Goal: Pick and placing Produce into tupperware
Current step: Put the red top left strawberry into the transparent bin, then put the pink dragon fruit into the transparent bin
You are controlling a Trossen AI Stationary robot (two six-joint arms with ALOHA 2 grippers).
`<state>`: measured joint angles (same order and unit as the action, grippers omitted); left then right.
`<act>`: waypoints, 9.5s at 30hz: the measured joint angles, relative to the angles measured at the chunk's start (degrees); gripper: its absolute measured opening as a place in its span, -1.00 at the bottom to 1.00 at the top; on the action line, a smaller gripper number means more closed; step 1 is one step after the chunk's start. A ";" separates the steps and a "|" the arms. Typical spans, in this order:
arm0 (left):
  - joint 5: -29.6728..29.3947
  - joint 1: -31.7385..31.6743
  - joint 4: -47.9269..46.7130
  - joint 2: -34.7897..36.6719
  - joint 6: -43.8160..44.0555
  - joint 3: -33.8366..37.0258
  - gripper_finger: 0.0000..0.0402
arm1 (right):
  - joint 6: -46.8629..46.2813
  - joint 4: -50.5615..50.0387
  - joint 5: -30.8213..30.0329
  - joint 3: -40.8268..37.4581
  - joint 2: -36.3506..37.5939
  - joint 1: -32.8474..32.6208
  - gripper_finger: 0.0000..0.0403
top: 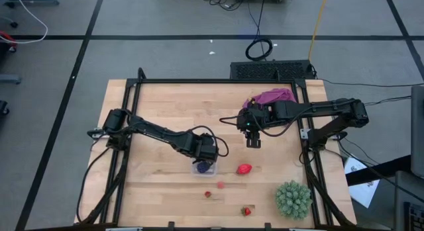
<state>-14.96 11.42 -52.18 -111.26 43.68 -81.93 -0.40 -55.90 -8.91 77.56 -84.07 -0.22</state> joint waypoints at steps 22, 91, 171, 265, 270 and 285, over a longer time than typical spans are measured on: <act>0.02 0.26 -0.04 0.00 0.60 0.00 -0.25 | -0.01 0.39 0.00 0.00 0.00 0.00 -0.06; 1.26 0.96 2.43 0.00 0.33 0.02 0.17 | 0.65 1.62 0.00 0.00 0.00 -0.01 -0.06; -10.87 22.29 -37.83 8.22 19.80 -10.54 -0.26 | -14.16 34.93 15.02 -26.97 -0.02 -14.39 0.04; -10.59 22.29 -37.83 8.26 19.59 -10.54 -0.27 | -17.49 38.29 14.67 -26.95 -11.37 -16.17 0.28; -10.60 22.29 -37.83 8.26 19.59 -10.54 -0.27 | -17.60 38.42 14.93 -26.99 -11.05 -15.80 0.19; -10.94 22.23 -37.80 8.26 17.49 -10.54 -0.27 | -14.43 41.96 15.21 -21.80 -5.42 -15.12 0.15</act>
<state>-25.90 33.65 -89.99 -103.00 61.17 -92.47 -14.82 -13.94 6.31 55.76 -89.49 -15.33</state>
